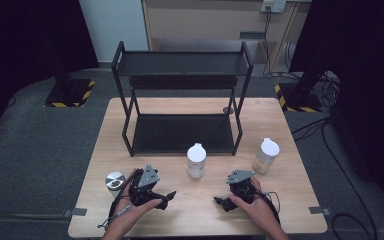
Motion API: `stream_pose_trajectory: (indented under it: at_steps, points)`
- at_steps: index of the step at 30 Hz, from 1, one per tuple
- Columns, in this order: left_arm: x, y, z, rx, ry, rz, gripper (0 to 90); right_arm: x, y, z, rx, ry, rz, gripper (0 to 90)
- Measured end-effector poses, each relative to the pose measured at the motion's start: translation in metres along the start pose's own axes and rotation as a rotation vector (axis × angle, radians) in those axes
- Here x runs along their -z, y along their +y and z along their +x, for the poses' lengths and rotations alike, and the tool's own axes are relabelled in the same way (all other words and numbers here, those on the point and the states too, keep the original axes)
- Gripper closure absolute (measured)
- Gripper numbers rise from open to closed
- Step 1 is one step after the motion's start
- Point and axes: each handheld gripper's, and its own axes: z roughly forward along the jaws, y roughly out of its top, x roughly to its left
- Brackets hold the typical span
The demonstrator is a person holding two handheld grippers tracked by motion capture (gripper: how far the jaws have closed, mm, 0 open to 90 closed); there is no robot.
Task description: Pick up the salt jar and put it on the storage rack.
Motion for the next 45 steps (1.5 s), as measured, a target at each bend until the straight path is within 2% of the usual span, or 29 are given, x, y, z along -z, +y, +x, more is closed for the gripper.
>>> stream_pose_trajectory:
  at_steps: [10, 17, 24, 34, 45]
  points:
    - [0.012, 0.003, -0.007, -0.002, 0.017, -0.046, 1.4, 0.0, 0.0, 0.0, -0.001, -0.001, 0.0, 1.0]
    - [0.025, 0.004, -0.008, -0.001, 0.028, -0.077, 1.3, 0.0, 0.0, 0.0, -0.002, -0.001, 0.0, 1.0]
    - [0.04, 0.003, -0.008, -0.007, 0.058, -0.118, 1.3, 0.0, 0.0, 0.0, -0.002, -0.001, 0.0, 1.0]
    - [0.06, -0.003, 0.0, -0.011, 0.087, -0.154, 1.4, 0.0, 0.0, 0.0, -0.001, -0.001, 0.0, 1.0]
    - [0.075, -0.012, 0.008, 0.004, 0.126, -0.175, 1.4, 0.0, 0.0, 0.0, -0.001, -0.001, 0.0, 1.0]
